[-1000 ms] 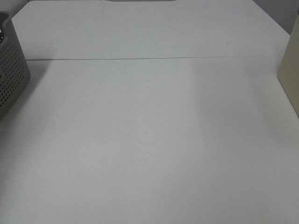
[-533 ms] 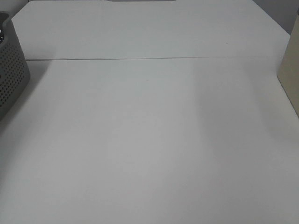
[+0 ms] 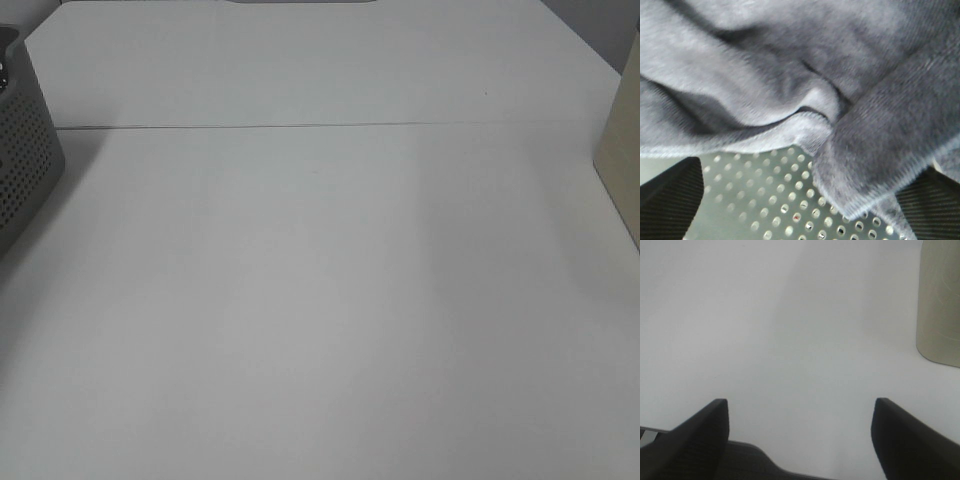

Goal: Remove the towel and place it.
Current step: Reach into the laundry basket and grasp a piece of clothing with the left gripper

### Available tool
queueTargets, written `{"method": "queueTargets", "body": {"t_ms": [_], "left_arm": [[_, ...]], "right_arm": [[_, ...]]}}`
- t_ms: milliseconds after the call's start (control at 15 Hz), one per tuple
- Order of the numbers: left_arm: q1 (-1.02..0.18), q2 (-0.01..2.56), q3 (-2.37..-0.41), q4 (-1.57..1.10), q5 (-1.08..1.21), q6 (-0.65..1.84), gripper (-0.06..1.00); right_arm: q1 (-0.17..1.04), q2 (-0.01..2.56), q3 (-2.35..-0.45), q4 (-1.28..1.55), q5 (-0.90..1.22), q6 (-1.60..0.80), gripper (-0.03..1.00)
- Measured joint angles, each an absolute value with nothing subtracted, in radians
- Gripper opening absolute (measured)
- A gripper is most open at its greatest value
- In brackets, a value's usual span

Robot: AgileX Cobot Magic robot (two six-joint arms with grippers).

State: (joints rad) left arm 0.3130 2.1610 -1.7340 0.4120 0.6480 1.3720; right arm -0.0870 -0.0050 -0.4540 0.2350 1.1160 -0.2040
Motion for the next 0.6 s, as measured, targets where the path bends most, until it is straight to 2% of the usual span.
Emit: {"method": "queueTargets", "body": {"t_ms": [267,467,600], "left_arm": [[0.313,2.179,-1.734,0.411,0.647,1.374,0.94],[0.313,2.179,-1.734,0.41,0.647,1.374,0.83],[0.313,2.179,-1.734,0.404,0.647,1.374,0.7]], "right_arm": [[-0.087,-0.005,-0.454,0.235,1.116,-0.204,0.76],[-0.087,-0.005,-0.454,0.235,1.116,-0.204,0.76],[-0.087,-0.005,-0.454,0.235,1.116,-0.204,0.76]]}}
